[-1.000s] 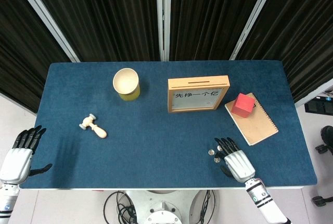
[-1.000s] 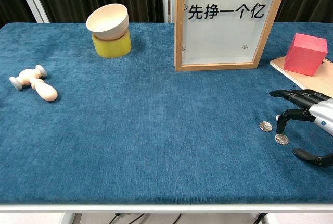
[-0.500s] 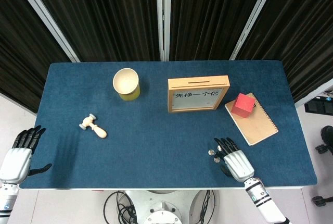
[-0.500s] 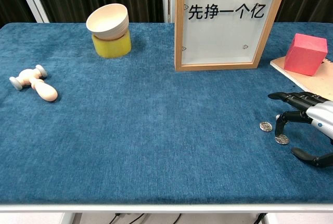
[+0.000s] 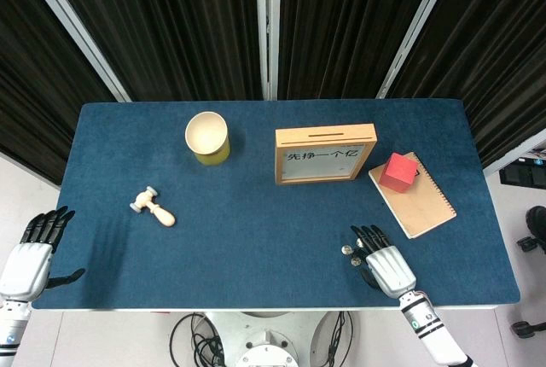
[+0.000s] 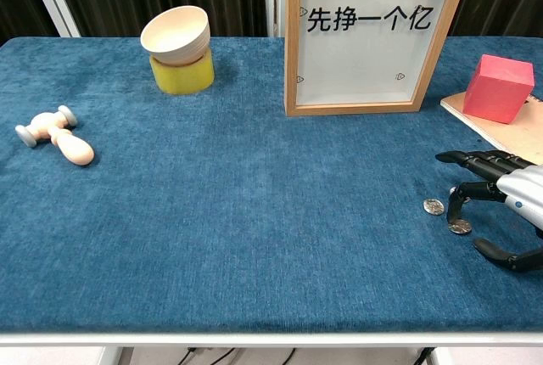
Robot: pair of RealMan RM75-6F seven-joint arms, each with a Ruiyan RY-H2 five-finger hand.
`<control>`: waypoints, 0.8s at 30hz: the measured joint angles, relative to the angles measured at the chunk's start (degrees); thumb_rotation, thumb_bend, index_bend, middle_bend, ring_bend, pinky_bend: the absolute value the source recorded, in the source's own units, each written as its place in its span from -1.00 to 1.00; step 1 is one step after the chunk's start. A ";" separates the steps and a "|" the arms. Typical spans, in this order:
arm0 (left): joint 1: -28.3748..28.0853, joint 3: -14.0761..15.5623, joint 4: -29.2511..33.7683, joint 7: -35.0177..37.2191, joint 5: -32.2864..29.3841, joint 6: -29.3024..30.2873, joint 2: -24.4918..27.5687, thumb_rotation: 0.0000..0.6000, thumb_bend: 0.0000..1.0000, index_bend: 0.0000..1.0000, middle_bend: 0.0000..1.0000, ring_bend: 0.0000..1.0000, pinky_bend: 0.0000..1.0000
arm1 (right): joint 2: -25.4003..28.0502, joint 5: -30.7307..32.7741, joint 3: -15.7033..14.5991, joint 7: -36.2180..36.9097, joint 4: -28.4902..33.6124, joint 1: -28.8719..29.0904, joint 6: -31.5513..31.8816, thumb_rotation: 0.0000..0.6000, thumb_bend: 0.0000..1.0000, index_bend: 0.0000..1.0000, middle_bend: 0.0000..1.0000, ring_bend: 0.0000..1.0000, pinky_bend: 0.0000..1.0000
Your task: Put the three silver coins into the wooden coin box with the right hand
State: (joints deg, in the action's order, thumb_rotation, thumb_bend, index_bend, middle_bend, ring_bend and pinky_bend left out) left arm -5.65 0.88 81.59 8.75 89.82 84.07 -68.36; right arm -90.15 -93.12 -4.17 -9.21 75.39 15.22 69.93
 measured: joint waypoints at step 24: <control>-0.64 -0.04 -4.25 4.37 0.09 -0.70 -1.37 1.00 -1.00 -0.97 -1.00 -1.00 -1.00 | -2.33 1.30 0.76 -1.04 -1.76 0.62 -0.23 1.00 -0.35 0.08 -1.00 -1.00 -1.00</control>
State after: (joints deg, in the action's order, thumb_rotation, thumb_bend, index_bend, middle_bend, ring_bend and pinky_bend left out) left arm -6.29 0.83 77.34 13.12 89.90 83.38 -69.72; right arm -92.48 -91.82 -3.41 -10.25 73.63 15.84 69.70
